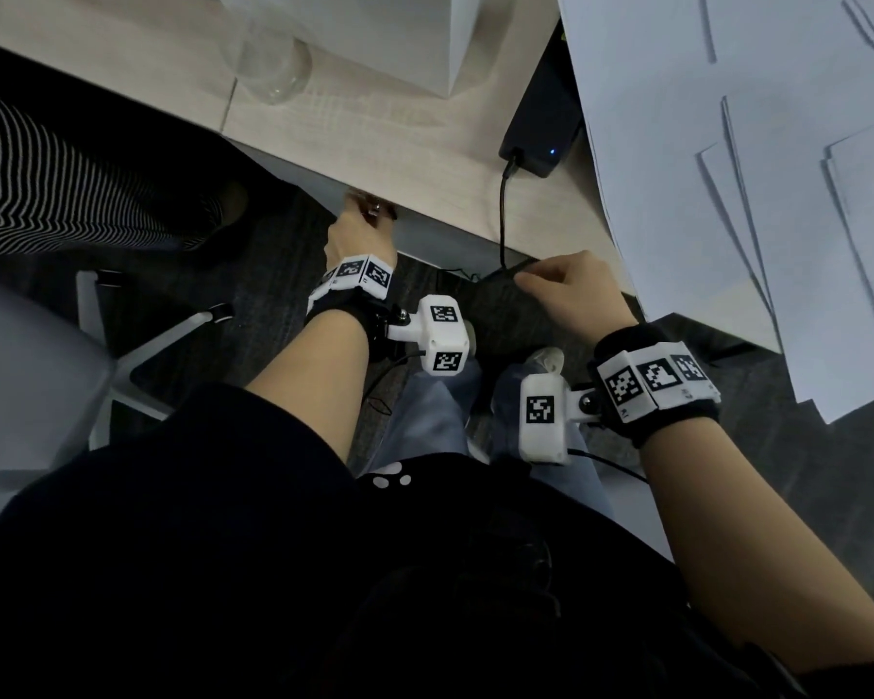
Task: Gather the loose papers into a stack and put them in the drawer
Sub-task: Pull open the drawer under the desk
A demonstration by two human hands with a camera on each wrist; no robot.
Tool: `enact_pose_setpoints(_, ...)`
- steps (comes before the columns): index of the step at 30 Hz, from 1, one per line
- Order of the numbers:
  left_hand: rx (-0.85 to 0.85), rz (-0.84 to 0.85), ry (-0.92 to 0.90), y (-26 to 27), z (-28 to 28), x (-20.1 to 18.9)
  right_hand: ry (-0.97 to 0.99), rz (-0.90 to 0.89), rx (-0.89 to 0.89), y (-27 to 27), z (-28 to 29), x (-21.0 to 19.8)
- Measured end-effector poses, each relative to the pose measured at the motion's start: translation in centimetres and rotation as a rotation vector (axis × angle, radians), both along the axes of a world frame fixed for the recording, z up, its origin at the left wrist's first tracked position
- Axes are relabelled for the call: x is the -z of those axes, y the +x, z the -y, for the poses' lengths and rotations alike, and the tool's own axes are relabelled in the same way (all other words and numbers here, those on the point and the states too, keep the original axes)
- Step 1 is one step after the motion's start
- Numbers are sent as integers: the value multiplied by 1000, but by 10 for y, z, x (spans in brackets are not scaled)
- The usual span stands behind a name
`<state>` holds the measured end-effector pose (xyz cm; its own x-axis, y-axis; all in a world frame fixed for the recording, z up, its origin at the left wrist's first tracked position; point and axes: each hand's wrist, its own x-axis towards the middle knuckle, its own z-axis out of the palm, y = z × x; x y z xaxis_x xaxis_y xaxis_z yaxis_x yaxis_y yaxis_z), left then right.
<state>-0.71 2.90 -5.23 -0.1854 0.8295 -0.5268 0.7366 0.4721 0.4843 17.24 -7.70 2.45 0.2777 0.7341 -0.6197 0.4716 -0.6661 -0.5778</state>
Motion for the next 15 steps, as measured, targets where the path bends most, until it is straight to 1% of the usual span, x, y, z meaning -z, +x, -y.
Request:
enact_pose_setpoints(4, -12, -7, 28, -14, 22, -1, -108, -20, -54, -1, 0, 3)
enact_pose_setpoints(7, -2, -26, 15, -24, 33, -2, -181, -19, -79, -6, 1, 6)
enact_pose_setpoints(9, 3, -52, 1, -31, 37, -5, -163, 7, -55, -9, 2, 7)
enact_pose_setpoints(12, 8, -85, -25, -39, 39, -8, -27, 51, 24, -14, 3, 8)
enact_pose_setpoints(13, 16, -99, -40, -41, 40, -10, 0, 41, 29, -16, 2, 7)
enact_pose_setpoints(15, 43, -134, -66, -43, 40, -18, -12, -47, 5, -22, 0, 8)
